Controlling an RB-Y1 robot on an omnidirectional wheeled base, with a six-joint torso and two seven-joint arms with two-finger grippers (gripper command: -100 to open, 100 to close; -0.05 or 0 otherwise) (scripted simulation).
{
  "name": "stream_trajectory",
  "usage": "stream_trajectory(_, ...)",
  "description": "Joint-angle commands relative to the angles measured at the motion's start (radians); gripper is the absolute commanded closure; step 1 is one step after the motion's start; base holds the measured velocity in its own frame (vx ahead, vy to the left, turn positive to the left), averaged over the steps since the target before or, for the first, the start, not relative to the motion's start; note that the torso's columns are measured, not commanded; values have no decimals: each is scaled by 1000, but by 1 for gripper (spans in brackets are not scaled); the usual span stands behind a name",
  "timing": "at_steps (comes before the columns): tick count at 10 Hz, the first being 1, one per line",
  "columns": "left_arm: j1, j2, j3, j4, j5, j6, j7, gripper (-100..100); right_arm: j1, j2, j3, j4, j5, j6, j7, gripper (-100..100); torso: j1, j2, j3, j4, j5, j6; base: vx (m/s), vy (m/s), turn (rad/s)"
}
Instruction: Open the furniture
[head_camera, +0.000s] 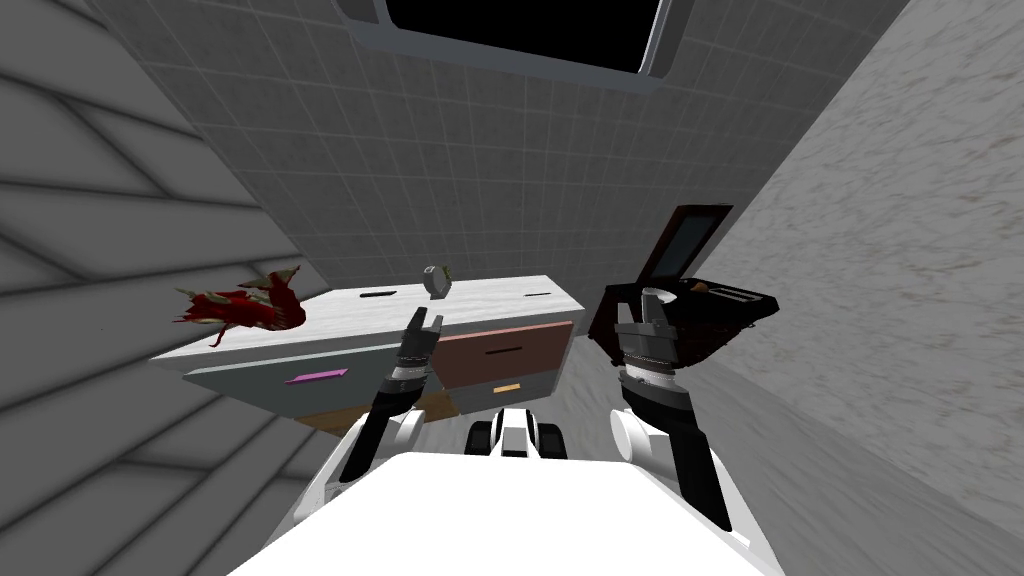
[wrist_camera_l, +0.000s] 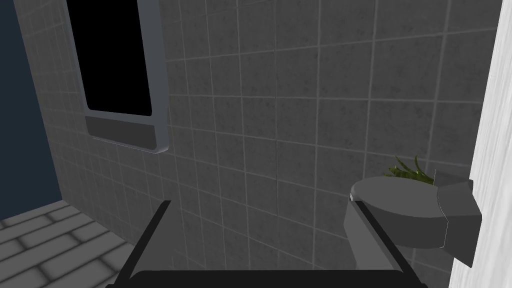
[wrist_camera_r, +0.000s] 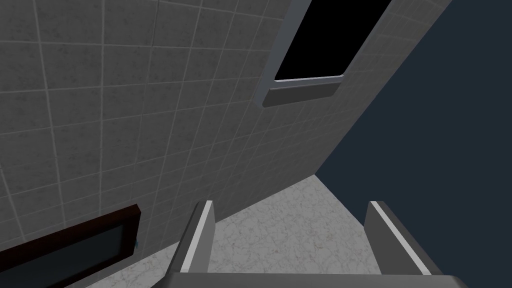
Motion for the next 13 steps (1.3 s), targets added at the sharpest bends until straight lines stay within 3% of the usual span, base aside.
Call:
stream_trajectory(1,-11,5,-1,67,-2,-5,-8,-100,0,0,0,0,0,0,0,0,0,0,0,0,0,0,2,-65,11)
stream_trajectory(13,-59,15,8,373,0,-36,-35,-100,0,0,0,0,0,0,0,0,-2,0,0,0,0,0,5,-65,11)
